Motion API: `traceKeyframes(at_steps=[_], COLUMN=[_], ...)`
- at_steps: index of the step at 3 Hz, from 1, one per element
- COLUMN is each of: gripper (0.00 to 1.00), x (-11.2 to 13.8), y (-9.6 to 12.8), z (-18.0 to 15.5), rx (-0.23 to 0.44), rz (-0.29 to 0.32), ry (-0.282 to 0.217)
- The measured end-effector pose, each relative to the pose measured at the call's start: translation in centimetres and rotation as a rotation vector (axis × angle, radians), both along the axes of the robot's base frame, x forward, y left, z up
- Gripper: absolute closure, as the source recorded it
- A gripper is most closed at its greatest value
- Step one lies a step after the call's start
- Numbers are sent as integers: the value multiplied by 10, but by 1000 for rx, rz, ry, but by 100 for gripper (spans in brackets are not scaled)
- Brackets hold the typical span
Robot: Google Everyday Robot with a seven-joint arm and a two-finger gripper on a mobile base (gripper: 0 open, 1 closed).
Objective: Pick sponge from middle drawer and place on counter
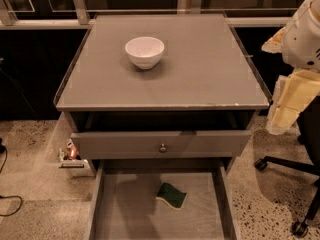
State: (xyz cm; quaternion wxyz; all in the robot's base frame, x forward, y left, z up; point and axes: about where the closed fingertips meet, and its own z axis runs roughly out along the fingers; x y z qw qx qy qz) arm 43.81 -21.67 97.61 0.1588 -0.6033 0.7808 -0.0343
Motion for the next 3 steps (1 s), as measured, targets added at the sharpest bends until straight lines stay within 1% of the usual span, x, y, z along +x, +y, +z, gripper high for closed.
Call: traceKeyframes(at_steps=[1,2,3], gripper=[0,0,0], x=[0,0,-12], y=[0,2,6], z=[0,-4,-30], rx=[0,23,60], rz=[0,-2,-16], ry=[0,-4,-21])
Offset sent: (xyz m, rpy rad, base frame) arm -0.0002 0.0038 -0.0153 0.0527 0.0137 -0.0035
